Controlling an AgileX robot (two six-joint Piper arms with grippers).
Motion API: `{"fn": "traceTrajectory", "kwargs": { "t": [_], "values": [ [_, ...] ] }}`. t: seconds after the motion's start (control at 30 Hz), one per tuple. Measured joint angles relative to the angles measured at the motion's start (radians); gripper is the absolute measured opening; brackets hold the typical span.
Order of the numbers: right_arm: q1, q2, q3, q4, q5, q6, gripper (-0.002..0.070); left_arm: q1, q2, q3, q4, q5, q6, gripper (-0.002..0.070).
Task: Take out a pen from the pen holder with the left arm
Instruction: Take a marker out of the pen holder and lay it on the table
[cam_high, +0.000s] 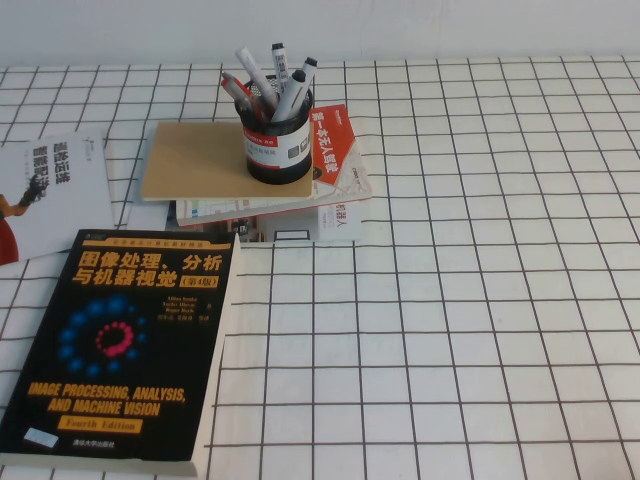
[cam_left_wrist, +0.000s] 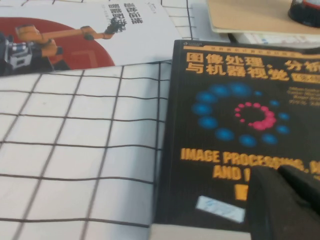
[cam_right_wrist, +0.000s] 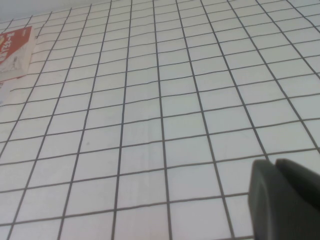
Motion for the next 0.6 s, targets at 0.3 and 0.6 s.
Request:
{"fn": "traceTrajectory", "kwargs": {
  "t": [0.3,0.6],
  "values": [
    [0.000,0.000,0.000,0.000,0.000,0.000,-0.0017,0.000,0.000,0.000,-0.364,-0.102,-0.162,-0.0005],
    [0.000,0.000,0.000,0.000,0.000,0.000,-0.0017,0.000,0.000,0.000,-0.415,-0.287,-0.176,-0.0005]
  ]
}}
